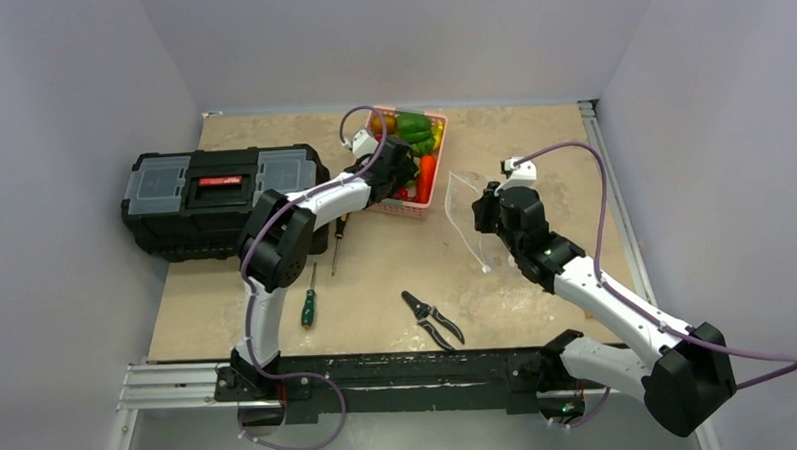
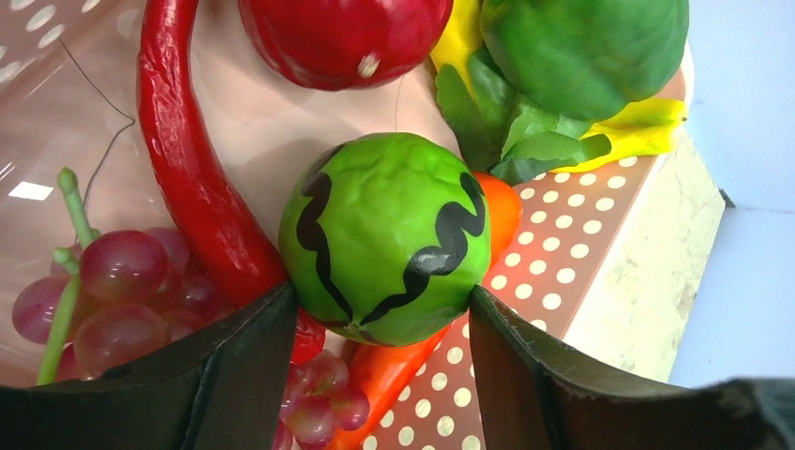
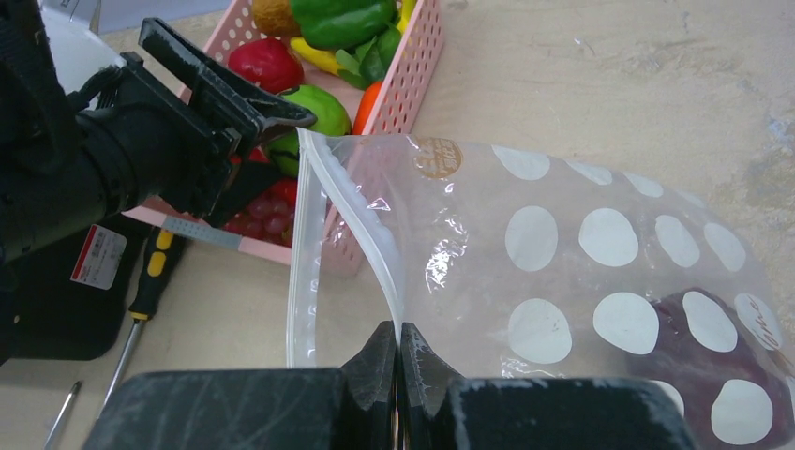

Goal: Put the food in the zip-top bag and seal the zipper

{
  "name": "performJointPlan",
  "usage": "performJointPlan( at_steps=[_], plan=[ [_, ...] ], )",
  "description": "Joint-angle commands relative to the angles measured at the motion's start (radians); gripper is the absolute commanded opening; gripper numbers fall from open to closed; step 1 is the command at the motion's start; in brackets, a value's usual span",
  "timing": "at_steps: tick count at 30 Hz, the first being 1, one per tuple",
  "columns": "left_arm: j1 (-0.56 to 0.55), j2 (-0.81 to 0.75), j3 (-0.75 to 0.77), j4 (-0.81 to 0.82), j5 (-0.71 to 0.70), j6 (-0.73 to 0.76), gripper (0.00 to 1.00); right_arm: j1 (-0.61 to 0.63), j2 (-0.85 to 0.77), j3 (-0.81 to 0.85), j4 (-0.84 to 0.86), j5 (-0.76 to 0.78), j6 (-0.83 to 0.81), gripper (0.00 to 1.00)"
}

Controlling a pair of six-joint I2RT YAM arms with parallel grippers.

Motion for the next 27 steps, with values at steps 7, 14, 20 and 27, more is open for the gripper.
performJointPlan(
  at_steps=[7,14,20,27],
  plan=[
    [-0.027,-0.161,-0.067,-0.014,0.067,0.227,0.22,0.008,-0.035,-0.006,0.04,0.029,-0.015,0.0],
    [-0.033,-0.272,-0.06,-0.039,0.171,0.389,0.16,0.008,-0.027,-0.007,0.045,0.036,-0.023,0.0],
    [-0.033,-0.416,-0.135,-0.068,0.32,0.468,0.14,0.008,-0.015,0.001,0.046,0.007,-0.027,0.0],
    [-0.034,-0.581,-0.256,-0.079,0.68,0.529,0.15,0.008,0.01,0.012,0.048,-0.075,-0.036,0.0]
  ],
)
